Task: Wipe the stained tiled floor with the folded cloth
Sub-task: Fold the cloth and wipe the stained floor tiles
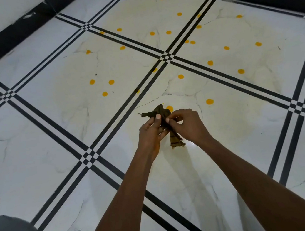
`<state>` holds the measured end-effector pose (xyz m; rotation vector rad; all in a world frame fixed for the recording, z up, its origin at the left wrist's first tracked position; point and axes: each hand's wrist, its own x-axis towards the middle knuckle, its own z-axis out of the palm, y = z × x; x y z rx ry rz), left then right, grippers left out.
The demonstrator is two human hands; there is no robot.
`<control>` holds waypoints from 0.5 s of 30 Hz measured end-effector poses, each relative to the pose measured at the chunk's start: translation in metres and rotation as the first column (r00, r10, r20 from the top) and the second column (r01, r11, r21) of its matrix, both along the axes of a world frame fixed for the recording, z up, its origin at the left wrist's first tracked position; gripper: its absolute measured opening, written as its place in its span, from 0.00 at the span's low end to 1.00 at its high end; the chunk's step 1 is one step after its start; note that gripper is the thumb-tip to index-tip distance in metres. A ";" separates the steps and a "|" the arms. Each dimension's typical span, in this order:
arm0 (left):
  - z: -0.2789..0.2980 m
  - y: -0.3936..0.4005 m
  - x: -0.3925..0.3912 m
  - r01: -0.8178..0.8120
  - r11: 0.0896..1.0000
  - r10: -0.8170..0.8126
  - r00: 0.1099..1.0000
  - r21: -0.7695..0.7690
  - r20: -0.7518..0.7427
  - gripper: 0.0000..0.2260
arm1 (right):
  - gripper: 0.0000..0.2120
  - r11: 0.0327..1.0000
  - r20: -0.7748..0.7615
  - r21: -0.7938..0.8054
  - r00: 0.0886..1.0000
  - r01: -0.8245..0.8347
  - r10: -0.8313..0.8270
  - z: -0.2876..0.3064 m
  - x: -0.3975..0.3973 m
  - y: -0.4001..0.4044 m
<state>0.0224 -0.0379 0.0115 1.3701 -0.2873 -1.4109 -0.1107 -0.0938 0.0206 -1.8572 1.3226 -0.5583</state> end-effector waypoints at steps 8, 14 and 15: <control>-0.003 -0.007 0.009 -0.046 0.998 0.043 0.996 0.032 0.084 0.11 | 0.11 0.901 0.255 0.427 0.946 0.074 -0.199 -0.002 -0.009 -0.005; -0.011 -0.002 0.020 -0.111 0.991 0.109 0.993 0.078 0.036 0.16 | 0.11 0.717 0.402 0.680 0.739 0.155 -0.541 0.002 -0.037 -0.016; -0.010 -0.003 0.019 -0.102 0.992 0.101 0.995 0.079 0.021 0.16 | 0.12 0.695 0.432 0.707 0.698 0.132 -0.571 0.002 -0.044 -0.019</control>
